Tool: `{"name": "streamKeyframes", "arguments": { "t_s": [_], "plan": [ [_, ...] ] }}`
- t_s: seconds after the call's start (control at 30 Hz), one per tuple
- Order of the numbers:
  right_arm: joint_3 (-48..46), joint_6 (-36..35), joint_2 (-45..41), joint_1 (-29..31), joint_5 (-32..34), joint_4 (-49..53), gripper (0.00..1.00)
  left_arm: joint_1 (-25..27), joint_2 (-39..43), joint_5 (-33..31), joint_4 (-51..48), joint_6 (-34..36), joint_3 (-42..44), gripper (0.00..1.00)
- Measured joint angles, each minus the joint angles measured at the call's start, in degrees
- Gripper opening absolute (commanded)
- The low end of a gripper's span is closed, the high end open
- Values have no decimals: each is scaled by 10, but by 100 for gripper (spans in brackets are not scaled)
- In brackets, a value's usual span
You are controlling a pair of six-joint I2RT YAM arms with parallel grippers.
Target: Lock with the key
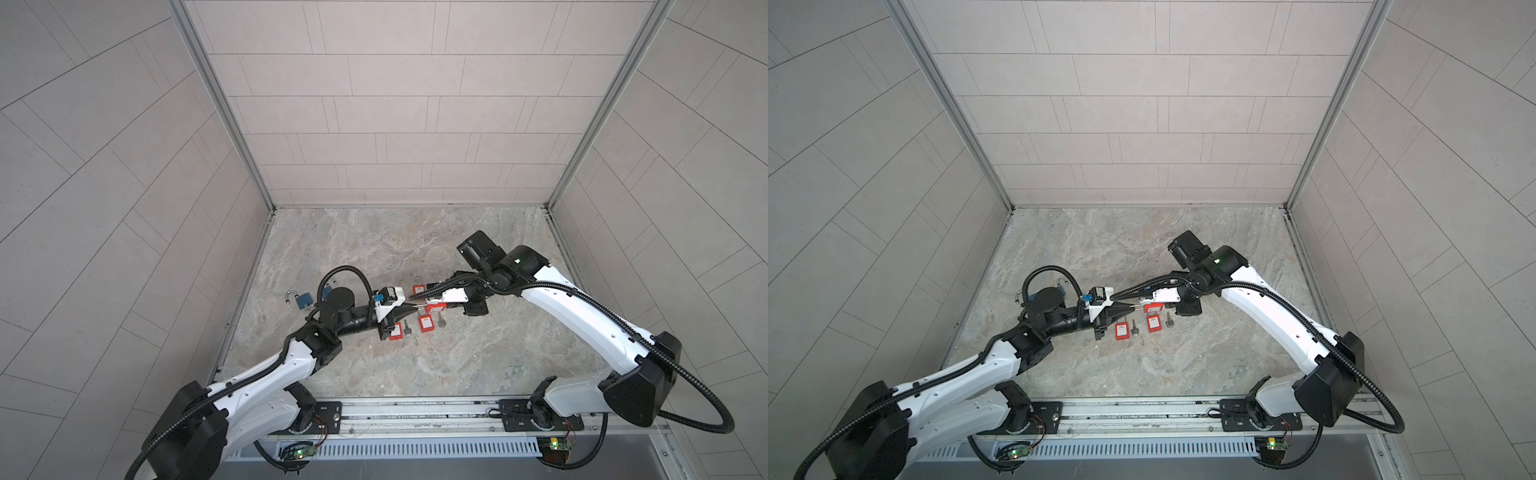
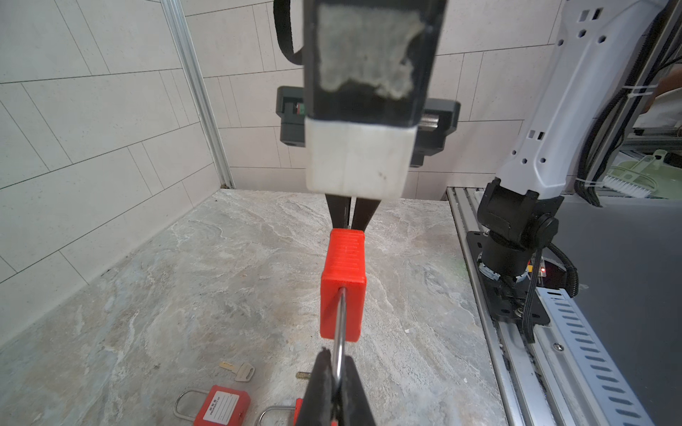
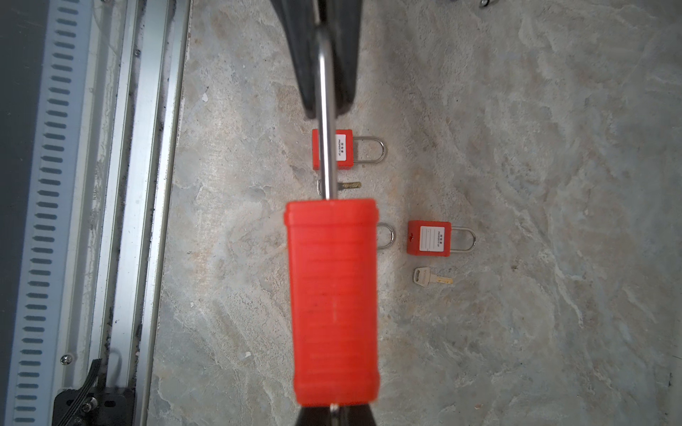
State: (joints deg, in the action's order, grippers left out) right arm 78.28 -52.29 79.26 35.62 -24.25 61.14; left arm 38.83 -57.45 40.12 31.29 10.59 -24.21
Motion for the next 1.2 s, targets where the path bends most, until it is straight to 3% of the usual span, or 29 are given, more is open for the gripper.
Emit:
{"name": "streamKeyframes", "arguments": {
  "t_s": [0.4, 0.6, 0.73, 0.9, 1.03, 1.2],
  "plan": [
    [-1, 0, 4, -5, -3, -14, 2, -19, 37, -15, -43, 35, 0, 0],
    [-26, -4, 0, -33, -45, -40, 2, -38, 77, -14, -87, 45, 0, 0],
    [-64, 1, -11, -78, 5, -31, 2, -60, 121, -17, -143, 58, -5, 0],
    [-109, 20, -12, -82, 33, -52, 2, -94, 146, -21, -252, 74, -42, 0],
    [-134, 45, -12, -82, 43, -93, 2, -132, 106, -27, -375, 76, -116, 0],
    [-157, 82, -20, -80, 61, -148, 2, -146, -27, -54, -547, 109, -264, 0]
  ]
}}
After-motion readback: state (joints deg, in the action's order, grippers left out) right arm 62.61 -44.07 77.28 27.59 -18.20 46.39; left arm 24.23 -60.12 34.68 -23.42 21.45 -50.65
